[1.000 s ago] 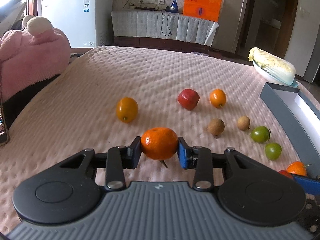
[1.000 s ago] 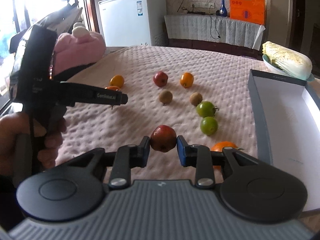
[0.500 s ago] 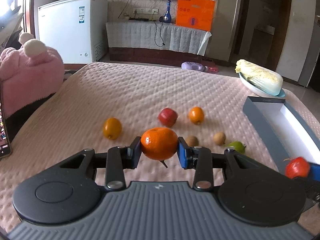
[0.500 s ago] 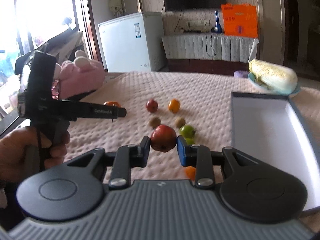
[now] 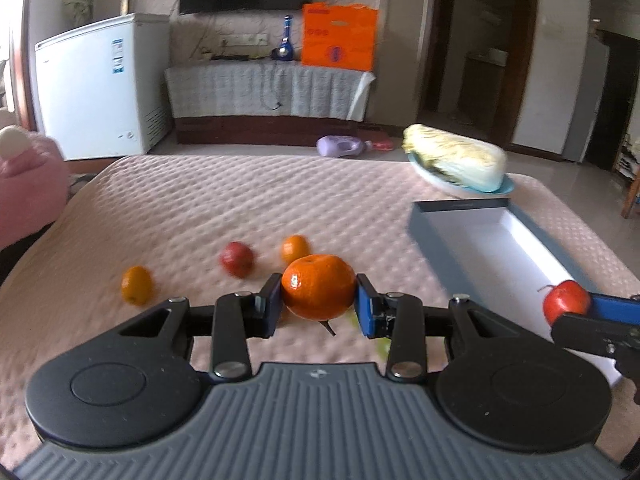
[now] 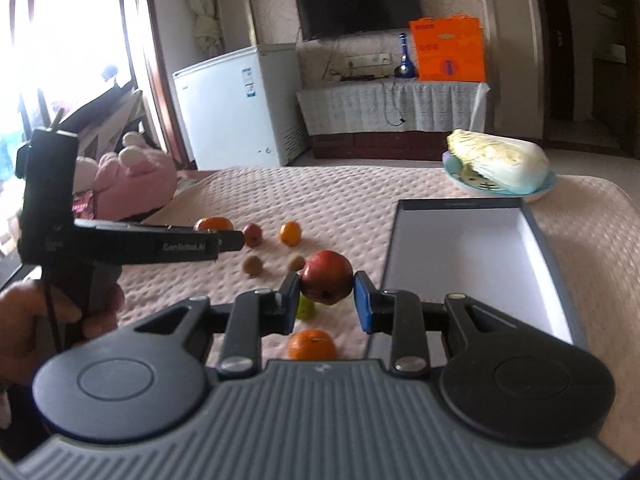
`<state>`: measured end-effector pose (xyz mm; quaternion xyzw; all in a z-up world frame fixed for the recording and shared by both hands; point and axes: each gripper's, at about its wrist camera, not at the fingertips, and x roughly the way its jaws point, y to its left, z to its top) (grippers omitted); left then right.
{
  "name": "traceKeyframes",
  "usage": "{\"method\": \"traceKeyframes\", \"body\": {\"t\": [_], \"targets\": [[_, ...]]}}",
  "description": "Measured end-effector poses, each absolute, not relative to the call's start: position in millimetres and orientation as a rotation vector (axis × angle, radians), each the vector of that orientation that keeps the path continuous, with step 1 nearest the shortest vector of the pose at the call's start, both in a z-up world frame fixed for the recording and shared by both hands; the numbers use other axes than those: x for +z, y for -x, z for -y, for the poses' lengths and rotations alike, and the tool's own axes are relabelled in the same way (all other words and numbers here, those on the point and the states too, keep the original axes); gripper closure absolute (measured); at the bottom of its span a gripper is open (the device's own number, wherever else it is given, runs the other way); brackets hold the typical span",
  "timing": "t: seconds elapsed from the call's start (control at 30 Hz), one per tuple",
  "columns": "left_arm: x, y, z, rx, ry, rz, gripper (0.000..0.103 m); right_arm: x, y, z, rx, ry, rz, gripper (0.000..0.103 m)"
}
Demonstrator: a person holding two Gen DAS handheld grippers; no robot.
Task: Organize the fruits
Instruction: 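Carry the tangerine and the red apple over the white-lined gray box with both grippers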
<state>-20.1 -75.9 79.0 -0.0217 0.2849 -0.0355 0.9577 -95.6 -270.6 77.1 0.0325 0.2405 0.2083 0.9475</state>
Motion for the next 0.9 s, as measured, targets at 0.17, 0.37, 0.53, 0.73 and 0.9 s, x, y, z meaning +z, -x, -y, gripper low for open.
{"method": "traceKeyframes", "body": {"t": [0.17,0.37,0.53,0.73,0.9], "targets": [[83.1,19.2,103.8,-0.128,0.042,-0.559,0.060,76.8,96.3,287.9,0.384,-0.077,-0.488,0.071],[86.1,17.1,138.6,-0.183,0.040,-0.539,0.060,71.3,97.2,301.5,0.345,-0.066,-0.515,0.071],[85.1,13.4,165.8,-0.230,0.034,-0.536,0.060,69.1,94.9,314.1,0.309,-0.062,-0.525,0.071],[80.7,0.0,193.4,-0.277,0.010,-0.534,0.060,66.8,90.8,326.1,0.269,-0.068,-0.537,0.071],[75.5,-13.3,211.7,-0.316,0.004,-0.540,0.060,64.6,89.8,328.8,0.263,-0.065,-0.547,0.071]]}}
